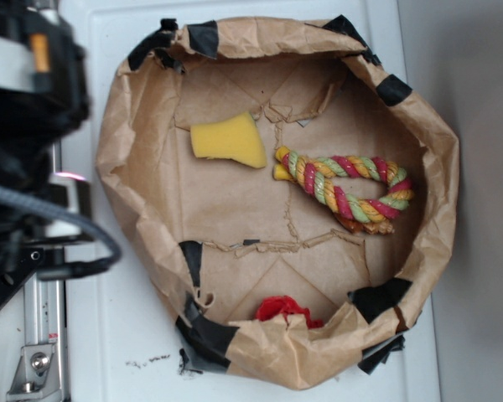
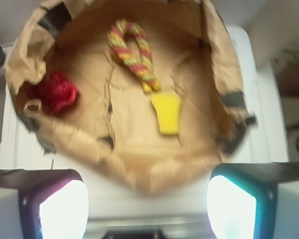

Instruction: Grab the green sponge.

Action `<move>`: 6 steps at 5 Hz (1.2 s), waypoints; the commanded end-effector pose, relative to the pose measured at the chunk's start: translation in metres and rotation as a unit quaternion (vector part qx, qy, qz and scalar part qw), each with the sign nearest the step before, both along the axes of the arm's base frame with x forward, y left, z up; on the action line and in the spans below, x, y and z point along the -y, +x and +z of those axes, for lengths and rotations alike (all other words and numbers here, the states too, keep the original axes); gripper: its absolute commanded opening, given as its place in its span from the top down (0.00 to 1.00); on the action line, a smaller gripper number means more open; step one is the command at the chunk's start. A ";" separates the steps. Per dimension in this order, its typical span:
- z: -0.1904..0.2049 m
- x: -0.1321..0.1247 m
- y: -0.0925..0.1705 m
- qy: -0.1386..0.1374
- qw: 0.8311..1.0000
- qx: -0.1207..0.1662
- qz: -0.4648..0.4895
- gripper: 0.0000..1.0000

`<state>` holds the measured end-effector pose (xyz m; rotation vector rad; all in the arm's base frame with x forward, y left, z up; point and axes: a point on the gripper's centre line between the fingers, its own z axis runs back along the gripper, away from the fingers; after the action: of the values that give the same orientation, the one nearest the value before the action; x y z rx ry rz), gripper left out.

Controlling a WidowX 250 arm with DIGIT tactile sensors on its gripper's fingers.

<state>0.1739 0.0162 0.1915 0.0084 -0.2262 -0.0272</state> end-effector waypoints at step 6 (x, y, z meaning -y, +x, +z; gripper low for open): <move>-0.130 -0.010 0.093 0.052 0.985 -0.068 -0.149 1.00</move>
<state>0.2592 0.0289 0.0496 0.0557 -0.0224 -0.3088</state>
